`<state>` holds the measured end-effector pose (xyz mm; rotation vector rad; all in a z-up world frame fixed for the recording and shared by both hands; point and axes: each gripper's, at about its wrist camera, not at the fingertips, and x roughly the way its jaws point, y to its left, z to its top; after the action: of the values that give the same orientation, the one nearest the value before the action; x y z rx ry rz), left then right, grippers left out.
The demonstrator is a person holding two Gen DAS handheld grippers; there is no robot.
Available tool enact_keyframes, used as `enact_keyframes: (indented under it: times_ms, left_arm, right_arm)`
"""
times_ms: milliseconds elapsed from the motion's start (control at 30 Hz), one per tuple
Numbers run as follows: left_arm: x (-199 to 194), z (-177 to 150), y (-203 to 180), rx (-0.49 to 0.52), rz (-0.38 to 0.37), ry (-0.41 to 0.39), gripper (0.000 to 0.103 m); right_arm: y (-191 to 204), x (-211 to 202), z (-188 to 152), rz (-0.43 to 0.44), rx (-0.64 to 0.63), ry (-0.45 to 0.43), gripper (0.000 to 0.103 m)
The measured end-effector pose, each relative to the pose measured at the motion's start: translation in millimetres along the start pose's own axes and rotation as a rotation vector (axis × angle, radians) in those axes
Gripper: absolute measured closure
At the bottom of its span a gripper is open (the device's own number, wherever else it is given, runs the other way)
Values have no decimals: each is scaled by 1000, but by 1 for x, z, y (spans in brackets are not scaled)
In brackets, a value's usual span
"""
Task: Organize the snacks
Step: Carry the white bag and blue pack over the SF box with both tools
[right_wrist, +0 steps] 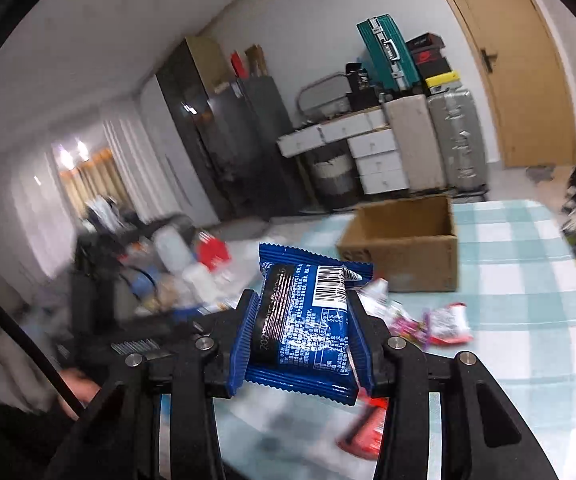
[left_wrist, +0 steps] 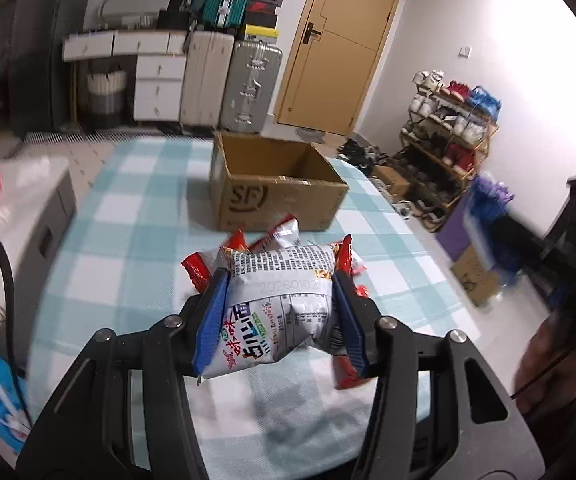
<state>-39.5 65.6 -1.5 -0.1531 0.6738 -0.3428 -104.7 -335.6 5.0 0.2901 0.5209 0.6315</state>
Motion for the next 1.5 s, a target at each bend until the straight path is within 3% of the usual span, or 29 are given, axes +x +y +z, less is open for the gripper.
enact_keyframes:
  times_ms: [233,467,600,800,900,1133,1500]
  left_arm:
    - [-15,38,-2,27,30,-52,54]
    - [-29,81,-12,71,36,-104,54]
    - [-21,109,-18,81,32,-98,54]
    - [5,163,-25,112,46,-107,54]
    - [38,193,-24,122,82,-84,54]
    - [131,233,-16,110,75,20,54]
    - [285,232,14,53,30,210,54]
  right_arm:
    - [15,-20,57,81,-1,-74,60]
    - [28,-22,102,89,-21,-108,60]
    - [20,-17,126,141,33,-123,60]
    - [7,4,168,93,25,-110,60]
    - [-2,22,186,-9,-1,-105,60]
    - [-48,97,206,-79,30,-26,60]
    - [-159,229,171,-176,118,194,60]
